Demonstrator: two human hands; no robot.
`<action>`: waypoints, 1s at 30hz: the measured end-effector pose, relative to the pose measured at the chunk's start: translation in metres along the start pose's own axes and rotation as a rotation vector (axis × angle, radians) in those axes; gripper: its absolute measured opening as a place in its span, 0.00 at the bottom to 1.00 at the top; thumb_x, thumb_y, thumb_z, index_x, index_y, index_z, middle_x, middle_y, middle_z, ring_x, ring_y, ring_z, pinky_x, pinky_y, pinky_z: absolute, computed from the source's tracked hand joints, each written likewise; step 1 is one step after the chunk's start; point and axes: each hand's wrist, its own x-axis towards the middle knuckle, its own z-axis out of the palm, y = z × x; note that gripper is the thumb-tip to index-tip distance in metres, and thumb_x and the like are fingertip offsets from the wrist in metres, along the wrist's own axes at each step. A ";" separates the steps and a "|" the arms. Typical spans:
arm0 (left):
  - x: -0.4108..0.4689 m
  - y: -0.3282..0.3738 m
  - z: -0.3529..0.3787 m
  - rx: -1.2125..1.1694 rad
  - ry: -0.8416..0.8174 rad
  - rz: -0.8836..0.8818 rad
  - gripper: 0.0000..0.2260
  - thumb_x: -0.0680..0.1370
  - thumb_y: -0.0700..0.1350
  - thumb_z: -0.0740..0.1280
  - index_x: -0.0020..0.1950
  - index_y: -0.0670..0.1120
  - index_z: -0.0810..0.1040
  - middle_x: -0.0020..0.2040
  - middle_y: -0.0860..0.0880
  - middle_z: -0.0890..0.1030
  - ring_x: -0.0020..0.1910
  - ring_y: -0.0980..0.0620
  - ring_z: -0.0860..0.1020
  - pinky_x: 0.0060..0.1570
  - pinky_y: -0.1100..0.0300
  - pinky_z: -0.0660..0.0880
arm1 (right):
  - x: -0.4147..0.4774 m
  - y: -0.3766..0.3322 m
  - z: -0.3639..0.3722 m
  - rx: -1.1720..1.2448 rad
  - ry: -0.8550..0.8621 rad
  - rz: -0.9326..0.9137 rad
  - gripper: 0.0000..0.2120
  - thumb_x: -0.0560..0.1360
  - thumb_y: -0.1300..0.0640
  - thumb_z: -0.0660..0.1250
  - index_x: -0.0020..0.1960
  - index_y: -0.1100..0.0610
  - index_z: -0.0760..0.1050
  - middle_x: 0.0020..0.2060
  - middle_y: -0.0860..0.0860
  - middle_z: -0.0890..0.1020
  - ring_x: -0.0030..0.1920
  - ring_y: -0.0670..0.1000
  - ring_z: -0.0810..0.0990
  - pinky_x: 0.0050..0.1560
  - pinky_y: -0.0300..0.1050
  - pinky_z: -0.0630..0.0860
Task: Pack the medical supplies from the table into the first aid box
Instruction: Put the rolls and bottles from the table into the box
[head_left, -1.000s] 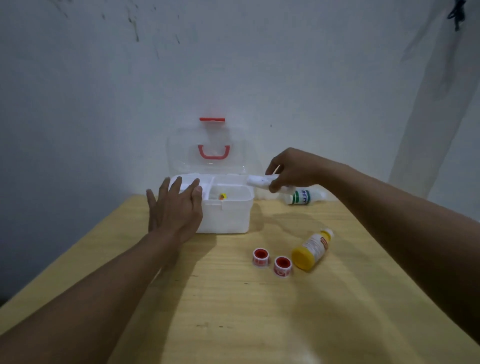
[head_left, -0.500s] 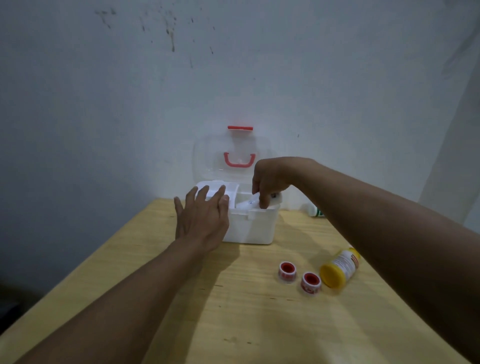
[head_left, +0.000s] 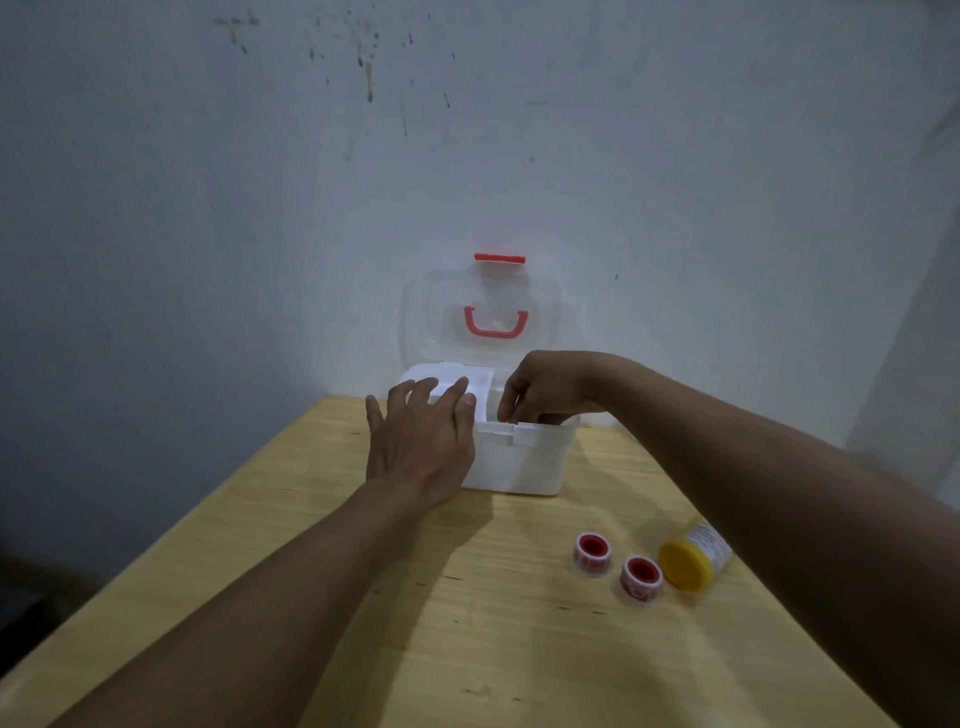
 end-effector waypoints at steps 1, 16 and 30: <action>-0.001 0.000 0.000 -0.002 0.001 0.000 0.23 0.82 0.57 0.45 0.75 0.58 0.65 0.75 0.50 0.67 0.76 0.48 0.57 0.74 0.38 0.47 | -0.001 0.000 0.001 0.013 0.001 -0.002 0.11 0.77 0.67 0.64 0.51 0.57 0.84 0.52 0.55 0.84 0.53 0.56 0.83 0.51 0.45 0.82; -0.002 0.019 -0.006 0.081 0.066 0.038 0.24 0.82 0.56 0.44 0.75 0.56 0.65 0.74 0.50 0.69 0.78 0.48 0.52 0.73 0.35 0.40 | -0.049 0.028 -0.036 0.244 0.261 -0.032 0.12 0.76 0.70 0.60 0.52 0.63 0.81 0.46 0.57 0.85 0.47 0.51 0.84 0.47 0.44 0.83; -0.011 0.017 0.018 0.229 0.189 0.187 0.23 0.82 0.59 0.46 0.71 0.58 0.72 0.72 0.47 0.72 0.72 0.44 0.67 0.72 0.36 0.49 | -0.046 0.159 -0.022 -0.348 0.406 0.272 0.17 0.77 0.58 0.64 0.64 0.63 0.74 0.61 0.59 0.78 0.57 0.58 0.79 0.56 0.50 0.77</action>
